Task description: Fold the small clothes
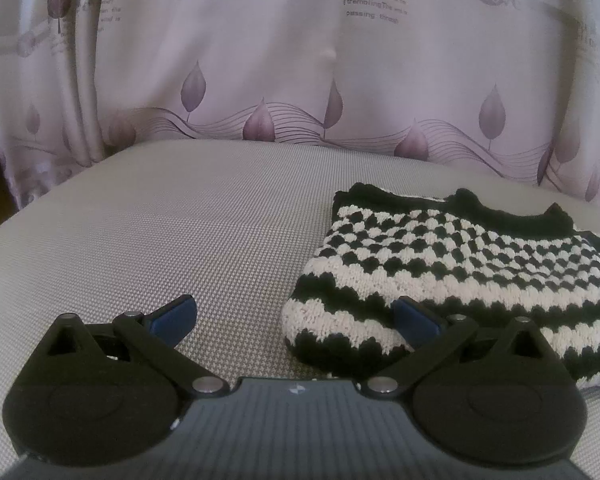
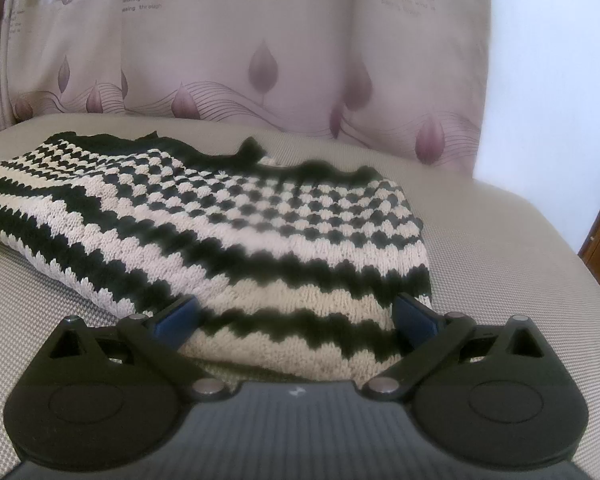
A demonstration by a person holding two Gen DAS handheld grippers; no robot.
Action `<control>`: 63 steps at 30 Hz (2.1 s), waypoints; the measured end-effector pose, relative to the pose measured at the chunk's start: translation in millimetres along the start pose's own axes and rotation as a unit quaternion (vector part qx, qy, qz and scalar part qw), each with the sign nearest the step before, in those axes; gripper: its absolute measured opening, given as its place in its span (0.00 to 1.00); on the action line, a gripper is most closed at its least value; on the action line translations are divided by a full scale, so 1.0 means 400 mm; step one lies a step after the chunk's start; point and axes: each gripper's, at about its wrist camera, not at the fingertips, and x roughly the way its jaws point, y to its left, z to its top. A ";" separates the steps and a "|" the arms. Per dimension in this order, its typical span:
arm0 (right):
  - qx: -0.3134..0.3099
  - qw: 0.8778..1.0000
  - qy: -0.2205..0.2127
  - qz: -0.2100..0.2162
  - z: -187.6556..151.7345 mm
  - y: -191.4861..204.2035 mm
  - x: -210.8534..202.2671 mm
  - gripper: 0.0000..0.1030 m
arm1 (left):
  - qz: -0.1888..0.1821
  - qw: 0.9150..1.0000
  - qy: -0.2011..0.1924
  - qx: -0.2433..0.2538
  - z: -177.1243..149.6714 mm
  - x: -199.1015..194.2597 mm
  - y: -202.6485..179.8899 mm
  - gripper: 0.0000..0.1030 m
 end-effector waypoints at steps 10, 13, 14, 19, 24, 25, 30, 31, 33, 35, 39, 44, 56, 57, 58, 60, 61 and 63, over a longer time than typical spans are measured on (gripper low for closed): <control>0.000 1.000 -0.001 0.000 0.000 0.000 0.000 1.00 | -0.018 1.000 0.005 0.000 0.005 0.004 0.007 1.00; 0.003 1.000 -0.001 0.002 0.001 -0.002 -0.001 1.00 | -0.077 0.997 0.013 -0.012 0.022 0.015 0.039 1.00; 0.003 1.000 -0.001 0.002 0.001 -0.002 -0.001 1.00 | -0.098 0.995 0.015 -0.015 0.029 0.022 0.053 1.00; 0.003 1.000 -0.008 0.006 0.000 0.000 -0.009 1.00 | -0.163 0.986 0.042 -0.015 0.086 0.077 0.094 0.97; 0.003 1.000 -0.013 0.010 0.000 -0.001 -0.012 1.00 | -0.251 0.961 0.112 -0.043 0.132 0.190 0.109 0.87; 0.002 1.000 -0.014 0.010 0.000 0.000 -0.013 1.00 | -0.264 0.956 0.123 -0.045 0.136 0.215 0.107 0.85; 0.001 1.000 -0.020 0.012 0.000 0.000 -0.016 1.00 | -0.298 0.945 0.131 -0.025 0.166 0.279 0.077 0.84; 0.000 1.000 -0.020 0.012 0.000 0.001 -0.017 1.00 | -0.308 0.942 0.132 -0.021 0.168 0.289 0.072 0.84; -0.001 1.000 -0.021 0.012 -0.001 0.001 -0.018 1.00 | -0.326 0.936 0.128 -0.021 0.170 0.303 0.070 0.84; -0.002 1.000 -0.024 0.012 -0.001 0.001 -0.020 1.00 | -0.326 0.937 0.123 -0.024 0.171 0.313 0.067 0.69; 0.001 0.999 -0.029 0.015 -0.003 -0.002 -0.023 1.00 | -0.327 0.934 0.133 -0.050 0.166 0.333 0.076 0.36; 0.008 0.999 -0.039 0.021 -0.005 -0.010 -0.030 1.00 | -0.302 0.938 0.146 -0.090 0.173 0.318 0.065 0.27; 0.072 0.991 -0.105 0.050 -0.019 -0.063 -0.080 1.00 | -0.269 0.944 0.157 -0.109 0.302 0.135 -0.101 0.23; 0.073 0.990 -0.109 0.051 -0.020 -0.064 -0.083 1.00 | -0.270 0.943 0.161 -0.109 0.309 0.122 -0.125 0.22; 0.076 0.989 -0.112 0.053 -0.022 -0.067 -0.085 1.00 | -0.272 0.942 0.166 -0.108 0.314 0.110 -0.151 0.22; 0.083 0.987 -0.121 0.059 -0.025 -0.072 -0.093 1.00 | -0.276 0.940 0.174 -0.104 0.318 0.090 -0.200 0.20; 0.087 0.986 -0.124 0.063 -0.026 -0.077 -0.096 1.00 | -0.278 0.939 0.176 -0.101 0.316 0.080 -0.226 0.16; 0.095 0.985 -0.129 0.071 -0.029 -0.083 -0.101 1.00 | -0.284 0.937 0.182 -0.090 0.311 0.068 -0.280 0.16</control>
